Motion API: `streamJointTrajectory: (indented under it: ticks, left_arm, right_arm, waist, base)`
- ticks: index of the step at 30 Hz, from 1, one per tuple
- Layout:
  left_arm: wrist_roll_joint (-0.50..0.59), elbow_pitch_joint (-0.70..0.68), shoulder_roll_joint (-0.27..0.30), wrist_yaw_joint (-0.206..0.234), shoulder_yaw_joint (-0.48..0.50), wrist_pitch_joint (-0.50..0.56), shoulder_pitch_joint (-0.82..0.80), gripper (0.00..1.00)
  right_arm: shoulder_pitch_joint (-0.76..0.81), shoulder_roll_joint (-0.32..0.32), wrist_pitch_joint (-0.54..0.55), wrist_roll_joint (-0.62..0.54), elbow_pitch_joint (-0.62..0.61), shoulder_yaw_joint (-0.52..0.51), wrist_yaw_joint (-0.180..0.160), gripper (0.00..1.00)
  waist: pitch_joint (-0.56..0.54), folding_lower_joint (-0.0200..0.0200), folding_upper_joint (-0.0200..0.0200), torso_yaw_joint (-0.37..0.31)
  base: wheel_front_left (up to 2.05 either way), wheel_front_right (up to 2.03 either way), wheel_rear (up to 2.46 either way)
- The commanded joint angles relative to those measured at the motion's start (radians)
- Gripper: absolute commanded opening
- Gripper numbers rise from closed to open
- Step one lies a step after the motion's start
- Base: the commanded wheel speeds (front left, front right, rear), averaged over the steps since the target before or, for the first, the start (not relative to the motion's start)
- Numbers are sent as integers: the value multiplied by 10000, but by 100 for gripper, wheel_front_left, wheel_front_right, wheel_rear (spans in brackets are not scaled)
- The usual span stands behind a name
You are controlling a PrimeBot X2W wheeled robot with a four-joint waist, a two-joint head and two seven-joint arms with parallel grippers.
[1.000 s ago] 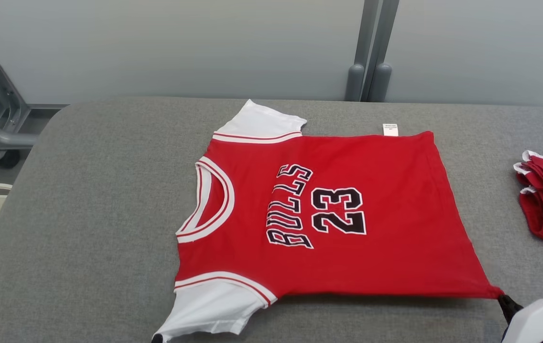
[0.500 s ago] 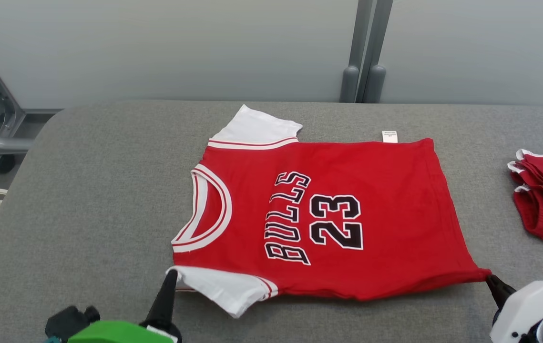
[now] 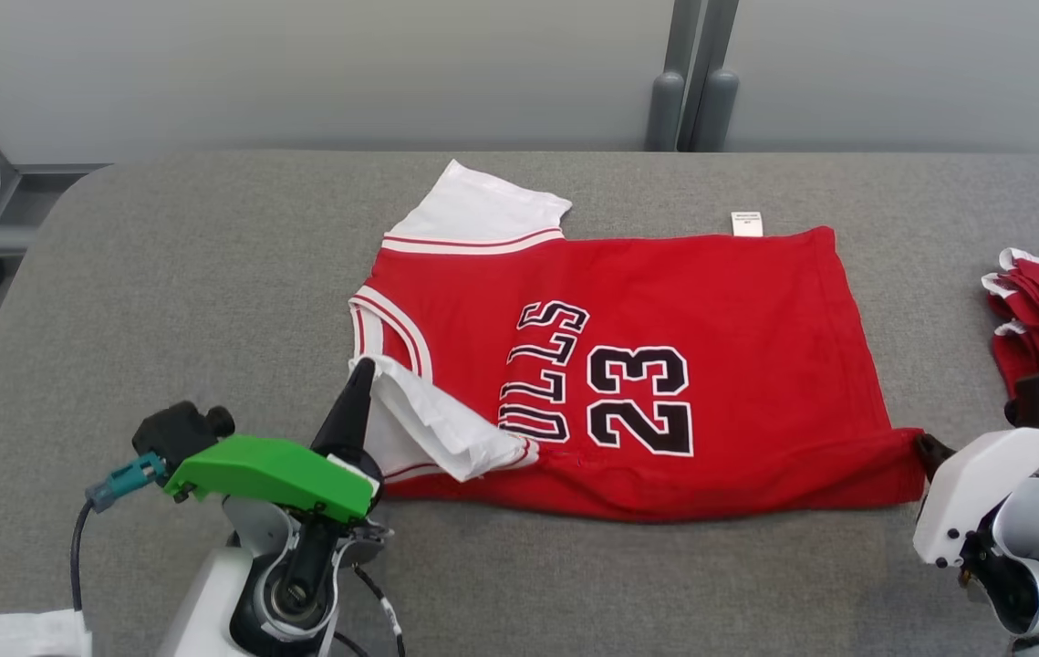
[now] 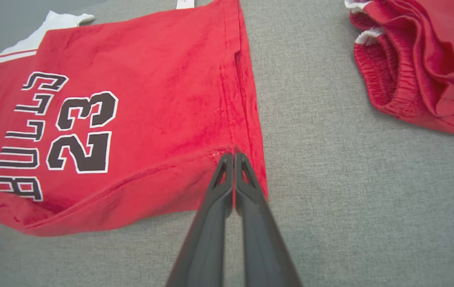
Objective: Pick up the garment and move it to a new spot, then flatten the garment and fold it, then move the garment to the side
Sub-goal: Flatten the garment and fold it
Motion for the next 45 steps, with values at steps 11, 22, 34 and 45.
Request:
streamJointTrajectory:
  ticks: [11, 22, 34, 45]
  left_arm:
    - [131, 1659, -264, -550, 58, -281, -1620, 0]
    - [365, 3034, -325, -661, -18, -496, -2380, 10]
    - [813, 3846, -274, -893, 180, -1760, -2544, 100]
    - [3055, 3150, 648, -241, -619, -2775, -952, 100]
  right_arm:
    - [-1061, -323, -695, -628, 1038, 260, -2, 0]
    - [-1433, -422, -1237, -724, 1619, 577, -2, 39]
    - [-1489, -269, -2668, -1223, 1721, 105, -2, 100]
    - [-228, -30, -2588, -1260, 977, -384, -2, 100]
  waist:
    - [602, 0, 0, -32]
    - [791, 0, 0, -177]
    - [474, 0, 0, -292]
    - [98, 0, 0, -323]
  base:
    - [0, 0, 0]
    - [0, 0, 0]
    - [0, 0, 0]
    - [0, 0, 0]
